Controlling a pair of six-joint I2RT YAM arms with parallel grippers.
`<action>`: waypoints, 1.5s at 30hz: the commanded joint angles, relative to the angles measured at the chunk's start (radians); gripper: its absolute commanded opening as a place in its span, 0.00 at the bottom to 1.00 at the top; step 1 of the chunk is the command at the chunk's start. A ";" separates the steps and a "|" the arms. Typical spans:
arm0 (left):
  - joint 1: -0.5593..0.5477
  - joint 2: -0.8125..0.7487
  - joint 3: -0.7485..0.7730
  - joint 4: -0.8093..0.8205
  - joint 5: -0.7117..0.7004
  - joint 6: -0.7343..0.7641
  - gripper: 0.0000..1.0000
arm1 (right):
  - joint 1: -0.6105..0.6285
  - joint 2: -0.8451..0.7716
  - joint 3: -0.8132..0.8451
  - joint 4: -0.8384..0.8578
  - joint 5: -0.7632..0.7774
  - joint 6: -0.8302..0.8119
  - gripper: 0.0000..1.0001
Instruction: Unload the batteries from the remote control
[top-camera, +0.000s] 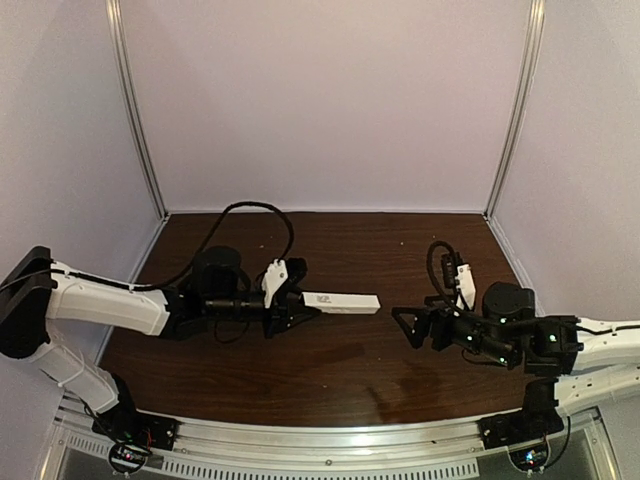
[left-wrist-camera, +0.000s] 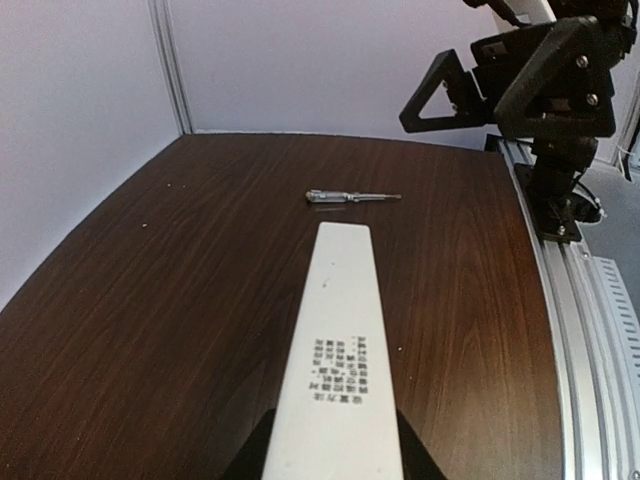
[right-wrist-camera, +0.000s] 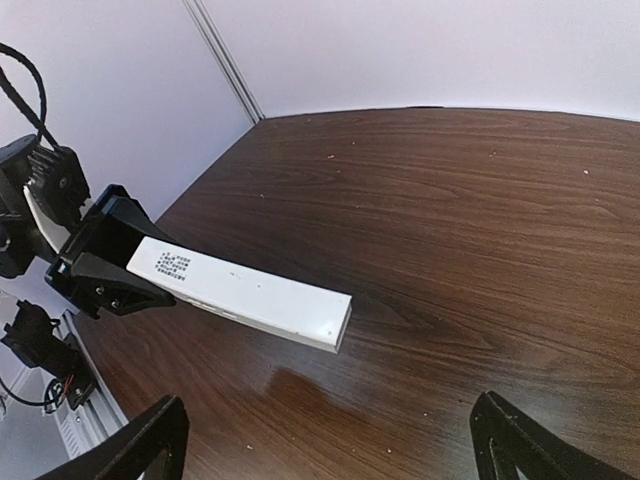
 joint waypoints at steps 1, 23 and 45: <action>0.005 -0.018 -0.074 0.200 -0.094 -0.155 0.00 | -0.003 0.031 -0.006 0.009 0.049 -0.009 1.00; 0.005 -0.068 -0.305 0.531 -0.270 -0.270 0.00 | -0.011 0.038 -0.001 0.019 0.126 -0.035 1.00; 0.006 0.004 -0.312 0.610 0.024 -0.230 0.00 | -0.191 0.231 0.282 -0.140 -0.633 0.253 1.00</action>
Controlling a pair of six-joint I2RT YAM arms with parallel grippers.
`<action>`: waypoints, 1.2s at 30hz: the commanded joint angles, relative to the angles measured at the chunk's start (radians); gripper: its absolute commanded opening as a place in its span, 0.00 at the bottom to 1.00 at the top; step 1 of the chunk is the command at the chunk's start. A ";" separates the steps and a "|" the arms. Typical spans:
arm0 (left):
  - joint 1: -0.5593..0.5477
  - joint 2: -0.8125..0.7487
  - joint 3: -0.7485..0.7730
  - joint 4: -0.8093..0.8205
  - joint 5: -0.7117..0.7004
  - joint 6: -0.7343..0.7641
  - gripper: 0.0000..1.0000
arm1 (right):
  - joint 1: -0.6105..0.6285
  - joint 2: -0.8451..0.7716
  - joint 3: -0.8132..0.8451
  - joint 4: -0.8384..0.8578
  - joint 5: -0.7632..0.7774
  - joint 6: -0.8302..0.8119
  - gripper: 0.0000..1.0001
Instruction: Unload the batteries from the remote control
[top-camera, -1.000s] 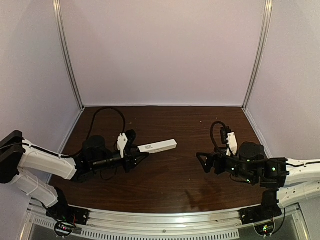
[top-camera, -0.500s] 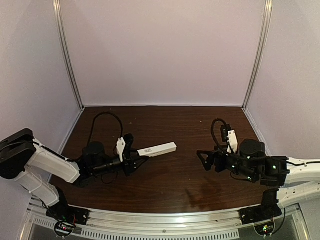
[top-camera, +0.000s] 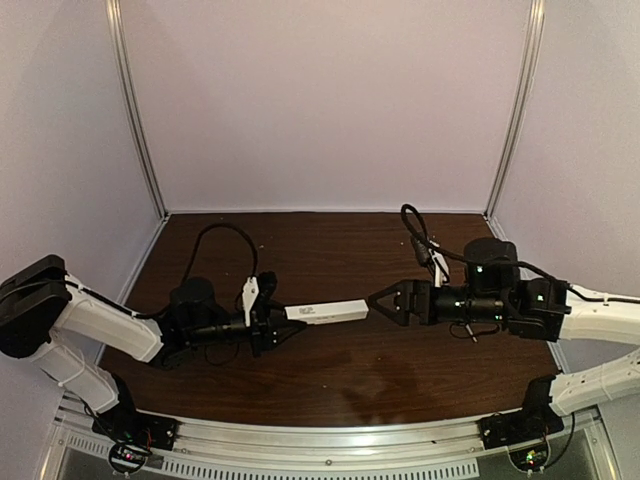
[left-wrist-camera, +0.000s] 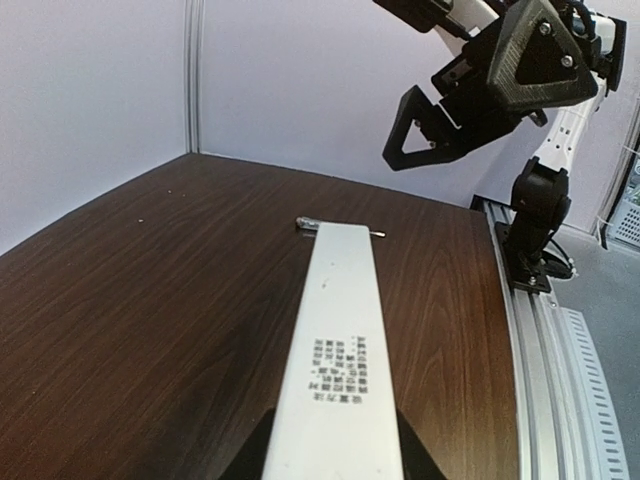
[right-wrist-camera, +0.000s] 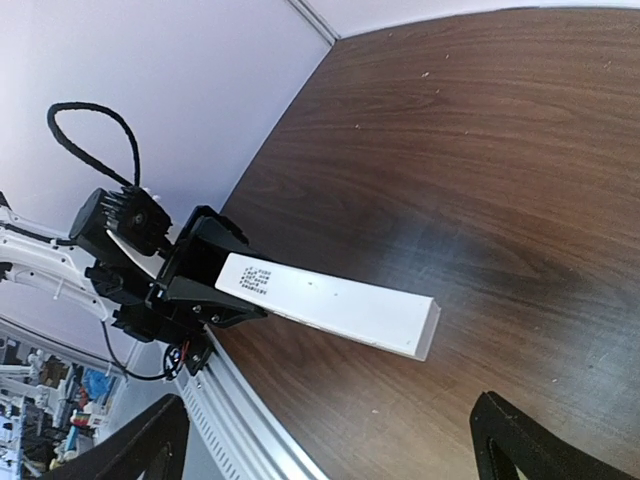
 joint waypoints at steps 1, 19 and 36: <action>0.005 -0.011 -0.033 0.136 0.028 -0.001 0.00 | -0.010 0.040 0.055 -0.039 -0.155 0.086 1.00; 0.013 -0.077 -0.136 0.311 0.243 0.014 0.00 | -0.015 0.229 0.160 0.007 -0.285 0.133 0.95; 0.016 -0.035 -0.146 0.364 0.202 0.009 0.00 | -0.014 0.313 0.209 0.014 -0.386 0.214 0.78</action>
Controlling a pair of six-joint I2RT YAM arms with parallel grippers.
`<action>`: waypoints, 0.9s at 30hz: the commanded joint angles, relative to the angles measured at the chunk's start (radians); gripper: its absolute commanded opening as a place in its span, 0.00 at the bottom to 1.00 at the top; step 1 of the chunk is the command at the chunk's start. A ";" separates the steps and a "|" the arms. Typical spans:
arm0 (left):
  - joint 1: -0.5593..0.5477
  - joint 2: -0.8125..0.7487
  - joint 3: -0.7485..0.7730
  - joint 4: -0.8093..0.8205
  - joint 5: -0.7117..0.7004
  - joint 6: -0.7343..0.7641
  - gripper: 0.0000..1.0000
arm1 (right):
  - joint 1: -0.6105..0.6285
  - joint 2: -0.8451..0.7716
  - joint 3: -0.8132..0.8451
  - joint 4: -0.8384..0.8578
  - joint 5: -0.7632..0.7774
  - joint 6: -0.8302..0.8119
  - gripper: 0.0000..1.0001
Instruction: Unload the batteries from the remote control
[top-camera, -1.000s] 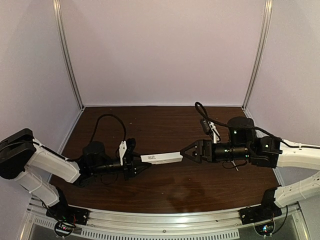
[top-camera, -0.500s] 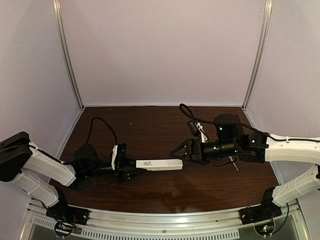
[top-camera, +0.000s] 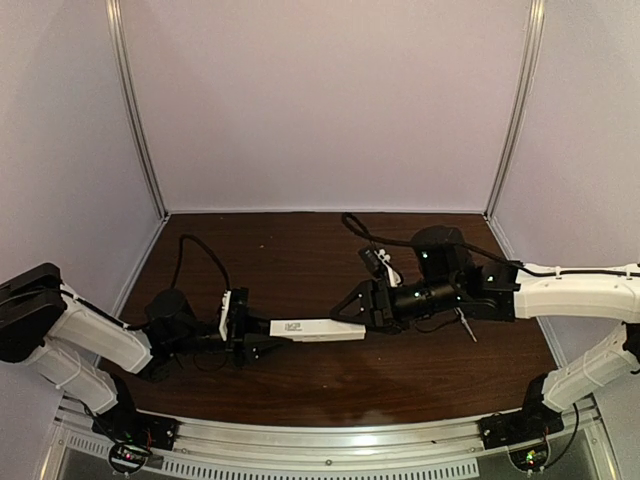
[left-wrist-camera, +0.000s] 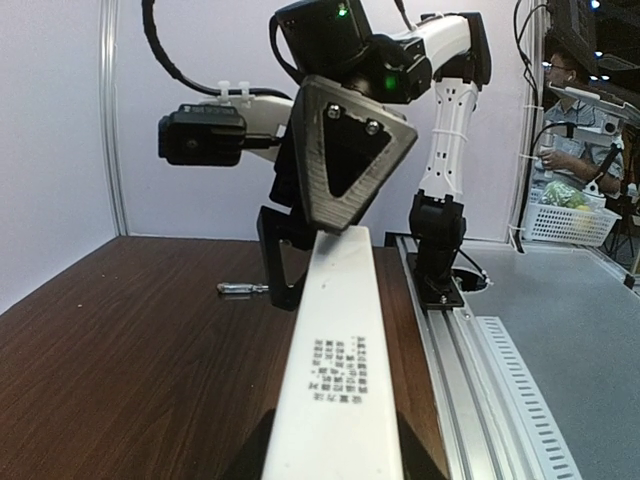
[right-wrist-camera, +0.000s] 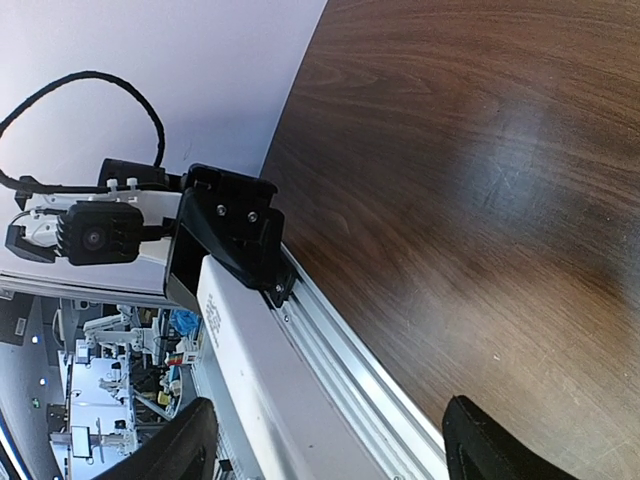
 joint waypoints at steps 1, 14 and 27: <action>0.011 0.022 -0.008 0.086 -0.019 0.006 0.00 | -0.005 -0.008 0.028 -0.015 -0.014 0.029 0.78; 0.014 0.045 0.001 0.090 -0.032 0.004 0.00 | 0.011 0.024 0.053 -0.063 -0.013 0.033 0.72; 0.014 0.043 0.009 0.056 -0.041 0.025 0.00 | 0.021 0.050 0.057 -0.078 -0.005 0.026 0.67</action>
